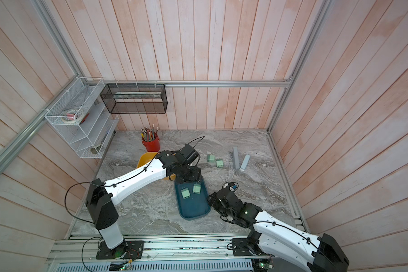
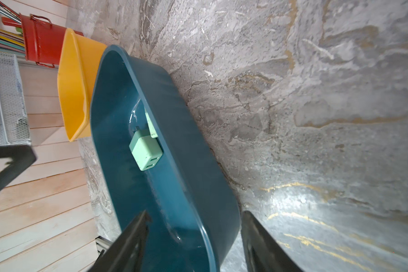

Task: Place the plugs by color into the storage box
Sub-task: Adjust the storage box at the center of the board.

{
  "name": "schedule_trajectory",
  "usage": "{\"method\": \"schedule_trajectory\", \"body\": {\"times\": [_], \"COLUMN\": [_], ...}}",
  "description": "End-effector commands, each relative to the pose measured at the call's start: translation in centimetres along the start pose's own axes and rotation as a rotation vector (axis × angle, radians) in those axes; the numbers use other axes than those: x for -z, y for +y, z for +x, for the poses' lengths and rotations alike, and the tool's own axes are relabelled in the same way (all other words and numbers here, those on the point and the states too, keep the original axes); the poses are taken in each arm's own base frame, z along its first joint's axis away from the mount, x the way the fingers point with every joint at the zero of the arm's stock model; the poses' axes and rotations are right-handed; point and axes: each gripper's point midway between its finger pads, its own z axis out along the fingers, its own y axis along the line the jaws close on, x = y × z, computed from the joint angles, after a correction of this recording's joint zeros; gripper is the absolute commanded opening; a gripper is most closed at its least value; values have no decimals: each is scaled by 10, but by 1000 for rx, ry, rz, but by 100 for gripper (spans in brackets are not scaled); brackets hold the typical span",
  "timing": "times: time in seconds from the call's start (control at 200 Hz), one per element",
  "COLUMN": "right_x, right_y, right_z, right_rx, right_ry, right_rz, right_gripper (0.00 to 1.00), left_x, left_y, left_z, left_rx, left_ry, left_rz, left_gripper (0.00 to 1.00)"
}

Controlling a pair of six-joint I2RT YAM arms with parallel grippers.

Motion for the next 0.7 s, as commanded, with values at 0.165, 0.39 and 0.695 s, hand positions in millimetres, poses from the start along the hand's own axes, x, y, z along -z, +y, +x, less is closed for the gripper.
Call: {"method": "schedule_trajectory", "body": {"times": [0.165,0.39,0.695], "right_x": [-20,-38,-53], "right_y": [20,47,82], "right_z": [-9,7,28], "right_rx": [42,101,188], "right_ry": [27,120,184], "right_rz": [-37,-74,-71], "right_gripper": [66,61,62], "left_x": [21,29,30], "left_y": [59,106,128], "left_z": [38,66,84], "left_rx": [89,155,195], "left_ry": [18,25,30], "left_rz": [-75,-96,-116], "left_gripper": [73,73,73]}}
